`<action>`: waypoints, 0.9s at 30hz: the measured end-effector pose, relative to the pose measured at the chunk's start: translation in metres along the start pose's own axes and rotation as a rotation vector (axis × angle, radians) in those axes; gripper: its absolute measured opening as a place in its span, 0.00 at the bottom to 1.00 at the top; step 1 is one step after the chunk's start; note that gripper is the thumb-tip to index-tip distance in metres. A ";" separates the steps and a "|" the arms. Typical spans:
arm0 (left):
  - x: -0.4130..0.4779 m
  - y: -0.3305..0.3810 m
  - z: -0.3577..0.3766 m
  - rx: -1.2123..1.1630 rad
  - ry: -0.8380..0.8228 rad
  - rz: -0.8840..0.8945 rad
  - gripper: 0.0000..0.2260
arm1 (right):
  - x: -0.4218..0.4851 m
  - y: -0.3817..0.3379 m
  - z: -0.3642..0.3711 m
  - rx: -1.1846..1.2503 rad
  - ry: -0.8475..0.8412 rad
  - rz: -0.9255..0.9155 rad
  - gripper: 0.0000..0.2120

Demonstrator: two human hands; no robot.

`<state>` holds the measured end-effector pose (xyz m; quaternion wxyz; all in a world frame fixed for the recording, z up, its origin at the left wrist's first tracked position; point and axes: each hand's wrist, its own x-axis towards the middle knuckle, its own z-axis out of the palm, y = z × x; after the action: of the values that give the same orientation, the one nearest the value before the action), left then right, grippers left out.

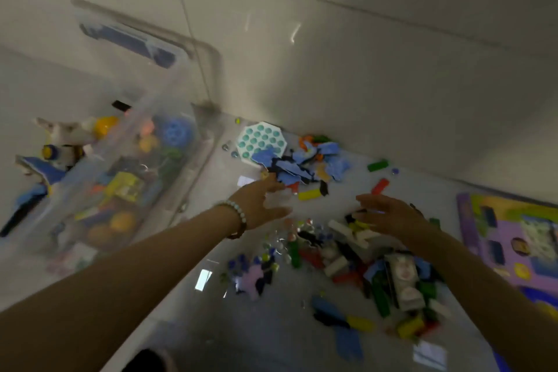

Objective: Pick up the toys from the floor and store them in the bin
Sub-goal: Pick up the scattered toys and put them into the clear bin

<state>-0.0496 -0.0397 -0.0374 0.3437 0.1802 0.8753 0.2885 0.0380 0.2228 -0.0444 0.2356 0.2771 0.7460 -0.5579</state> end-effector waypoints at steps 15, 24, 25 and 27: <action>0.032 -0.015 0.132 0.531 -0.008 0.341 0.27 | -0.008 0.112 0.008 0.137 0.061 -0.151 0.12; 0.044 -0.008 0.138 0.493 0.000 0.344 0.26 | -0.007 0.115 0.012 0.126 0.089 -0.212 0.12; 0.044 -0.009 0.137 0.476 -0.011 0.340 0.26 | -0.008 0.115 0.014 0.108 0.077 -0.224 0.12; 0.042 -0.012 0.134 0.439 -0.028 0.330 0.28 | -0.009 0.114 0.020 0.038 0.057 -0.258 0.12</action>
<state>0.0138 0.0237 -0.1460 0.2566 0.3946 0.8709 0.1417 0.1226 0.2277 -0.1239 0.1351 0.1989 0.7712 -0.5895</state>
